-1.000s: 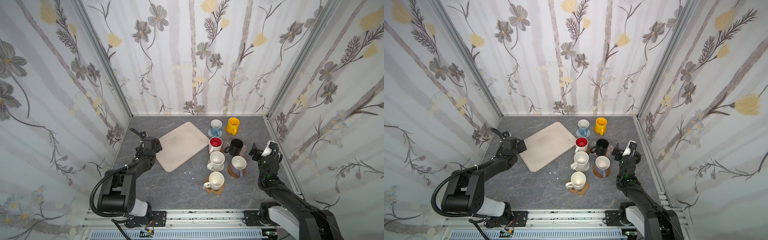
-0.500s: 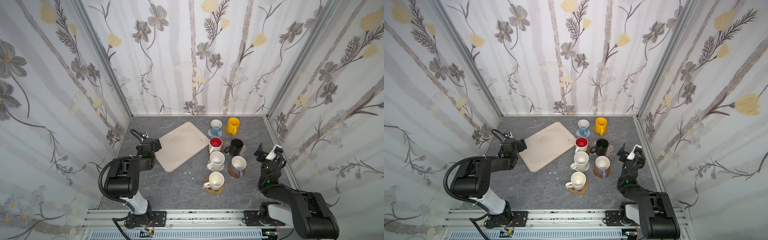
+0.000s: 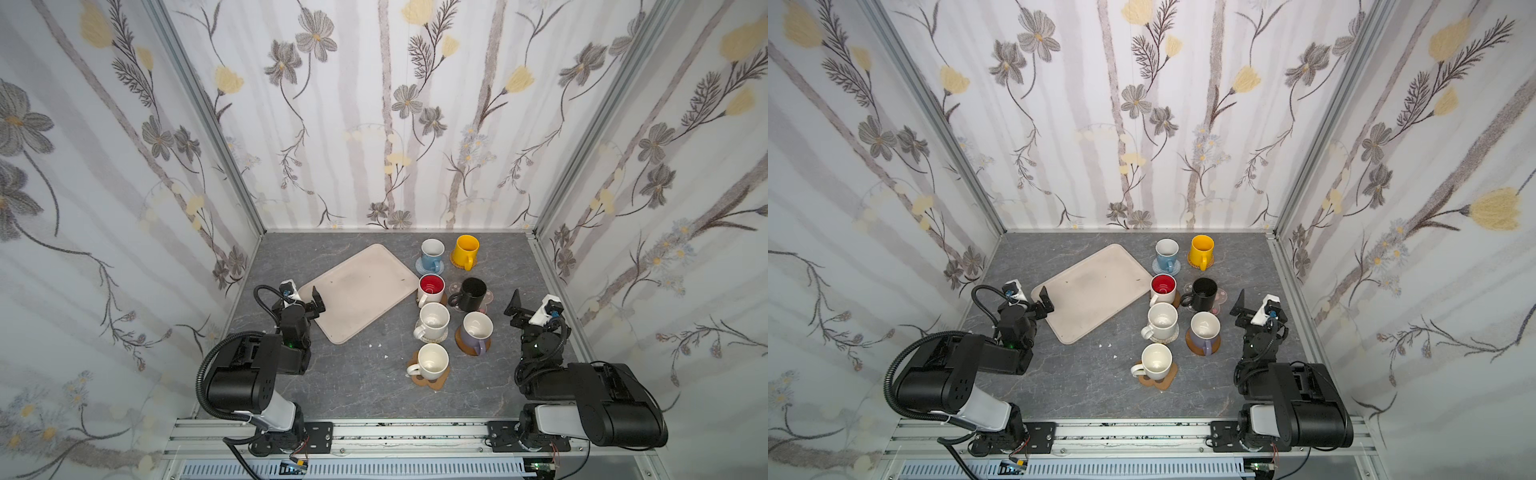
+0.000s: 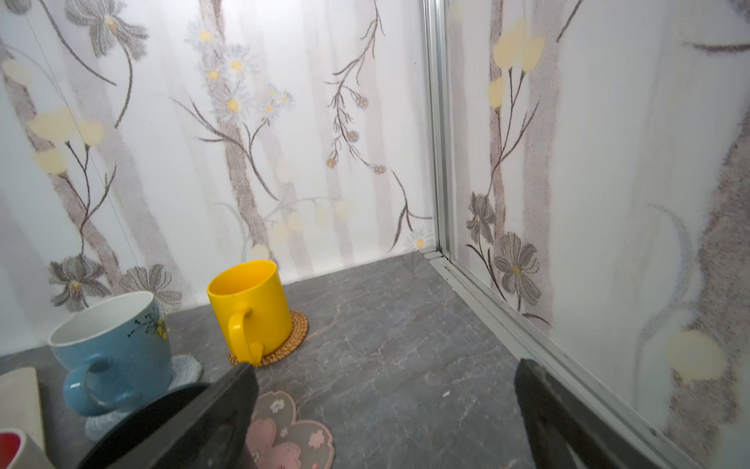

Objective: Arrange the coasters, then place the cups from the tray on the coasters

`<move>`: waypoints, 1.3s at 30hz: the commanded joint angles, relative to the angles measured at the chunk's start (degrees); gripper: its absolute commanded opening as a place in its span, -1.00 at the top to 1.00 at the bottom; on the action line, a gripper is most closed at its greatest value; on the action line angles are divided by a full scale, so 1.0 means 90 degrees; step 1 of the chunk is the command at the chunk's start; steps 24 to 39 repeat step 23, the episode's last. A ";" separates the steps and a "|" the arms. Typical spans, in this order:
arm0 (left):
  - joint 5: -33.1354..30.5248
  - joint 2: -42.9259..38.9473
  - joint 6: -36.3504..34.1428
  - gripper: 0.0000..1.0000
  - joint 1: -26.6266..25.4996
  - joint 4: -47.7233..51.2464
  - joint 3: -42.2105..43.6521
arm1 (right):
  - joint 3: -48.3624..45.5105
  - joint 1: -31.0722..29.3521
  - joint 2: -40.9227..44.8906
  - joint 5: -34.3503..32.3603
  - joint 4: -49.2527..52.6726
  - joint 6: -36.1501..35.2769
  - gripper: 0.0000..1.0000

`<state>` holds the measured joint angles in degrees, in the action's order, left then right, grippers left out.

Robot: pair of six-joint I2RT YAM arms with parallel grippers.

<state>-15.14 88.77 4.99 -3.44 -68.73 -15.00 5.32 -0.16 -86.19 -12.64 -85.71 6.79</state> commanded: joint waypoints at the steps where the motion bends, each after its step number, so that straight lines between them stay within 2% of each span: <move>1: -0.0003 0.0010 -0.0041 -1.00 0.0002 -0.0457 0.0013 | 0.0670 -0.0019 0.0004 0.0620 0.1214 -0.0307 -0.99; 4: 0.0017 0.0006 -0.0037 -1.00 0.0014 -0.0452 0.0025 | 0.0622 -0.0021 0.0003 0.0614 0.1110 -0.0309 -0.99; 7: 0.0379 0.0237 -0.0194 -1.00 0.0012 -0.0968 0.0180 | 0.0595 -0.0021 0.0004 0.0621 0.1054 -0.0313 -0.99; 39: 0.0385 0.0233 -0.0191 -1.00 0.0010 -0.0959 0.0184 | 0.0703 -0.0066 -0.0032 0.0876 0.1220 -0.0490 -0.99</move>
